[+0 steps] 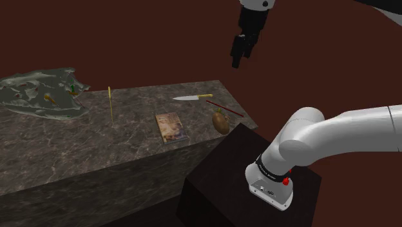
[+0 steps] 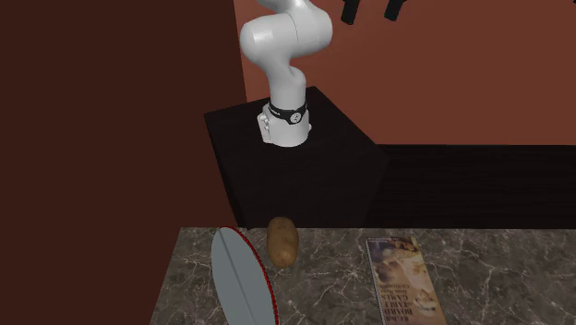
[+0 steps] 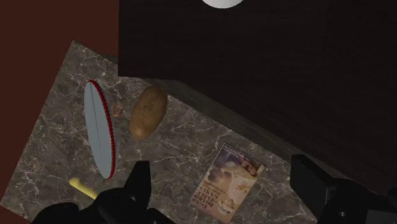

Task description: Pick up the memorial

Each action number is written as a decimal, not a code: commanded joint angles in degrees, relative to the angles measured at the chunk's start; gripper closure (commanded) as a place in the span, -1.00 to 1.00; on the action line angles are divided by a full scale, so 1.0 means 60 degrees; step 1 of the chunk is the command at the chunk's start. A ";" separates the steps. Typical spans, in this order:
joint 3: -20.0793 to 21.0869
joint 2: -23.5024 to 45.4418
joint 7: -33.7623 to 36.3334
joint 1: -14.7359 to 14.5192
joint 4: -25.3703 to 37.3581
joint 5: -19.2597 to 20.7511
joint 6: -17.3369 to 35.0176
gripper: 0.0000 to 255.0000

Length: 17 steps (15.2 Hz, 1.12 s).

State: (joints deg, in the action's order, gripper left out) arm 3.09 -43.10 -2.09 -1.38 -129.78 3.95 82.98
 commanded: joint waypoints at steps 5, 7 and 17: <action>0.0170 0.0099 0.0073 0.0083 -0.1210 0.0563 0.1227 -1.00; 0.0240 0.0230 0.0144 0.0146 -0.1754 0.0869 0.1860 -1.00; 0.0535 0.1852 0.1002 0.0887 -0.3752 0.2883 0.5226 -1.00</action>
State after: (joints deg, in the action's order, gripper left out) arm 6.18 -33.56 3.22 3.22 -151.58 19.62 112.07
